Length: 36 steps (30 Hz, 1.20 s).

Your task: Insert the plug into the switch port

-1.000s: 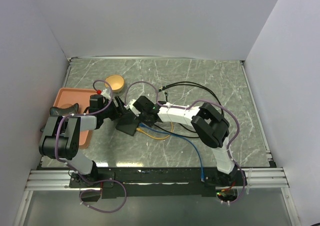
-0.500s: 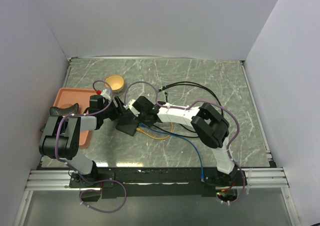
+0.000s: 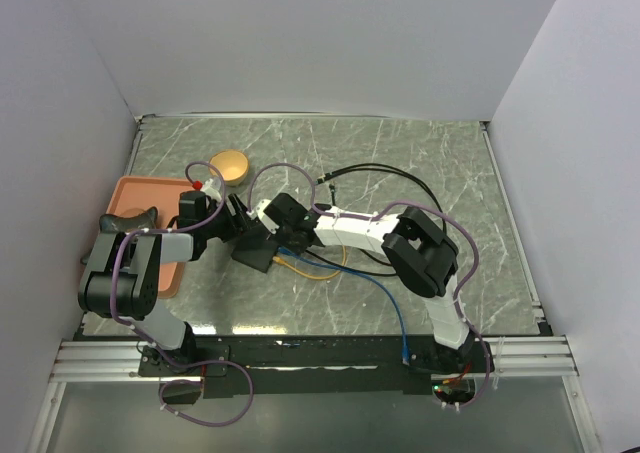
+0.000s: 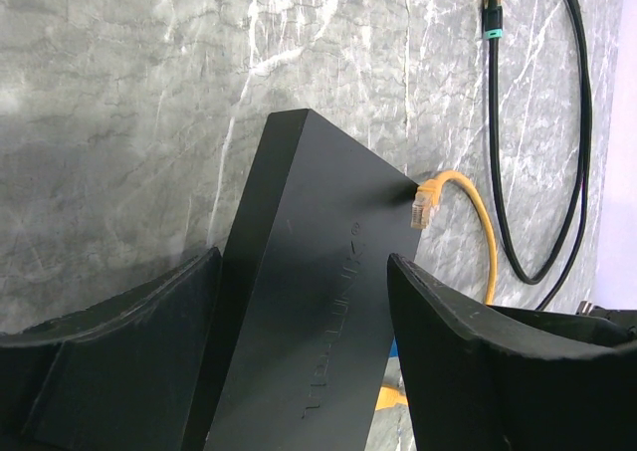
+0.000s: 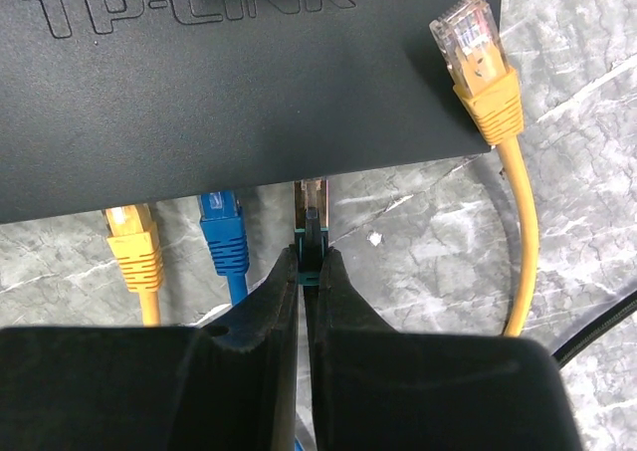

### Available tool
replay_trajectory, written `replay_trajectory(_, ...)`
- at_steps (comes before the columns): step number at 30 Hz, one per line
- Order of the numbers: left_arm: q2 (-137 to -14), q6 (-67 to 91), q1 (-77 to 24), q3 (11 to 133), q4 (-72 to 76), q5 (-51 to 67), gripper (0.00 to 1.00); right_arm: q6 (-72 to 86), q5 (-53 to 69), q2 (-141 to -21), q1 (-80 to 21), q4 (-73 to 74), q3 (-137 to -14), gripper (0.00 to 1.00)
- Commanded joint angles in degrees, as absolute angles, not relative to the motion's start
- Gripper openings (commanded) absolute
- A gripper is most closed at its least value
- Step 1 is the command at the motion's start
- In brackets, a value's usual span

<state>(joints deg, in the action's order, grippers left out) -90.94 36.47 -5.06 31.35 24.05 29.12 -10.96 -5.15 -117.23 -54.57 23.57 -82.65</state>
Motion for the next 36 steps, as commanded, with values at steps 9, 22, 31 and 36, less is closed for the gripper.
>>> replay_trajectory(9,-92.55,36.3,-5.27,30.59,23.47,31.29,0.73,-10.28,-4.14,-111.36,-55.9,17.58,-83.94,0.0)
replay_trajectory(22,-92.55,36.12,-5.62,30.15,24.43,33.66,0.72,-10.55,-3.87,-115.22,-55.99,12.13,-81.91,0.0)
replay_trajectory(31,-94.57,35.42,-7.12,31.64,22.77,34.71,0.66,-10.28,-3.43,-115.75,-55.99,9.67,-82.27,0.0)
replay_trajectory(36,-95.62,35.68,-7.56,31.99,22.33,36.21,0.58,-10.02,-2.64,-116.28,-55.99,7.48,-82.97,0.0)
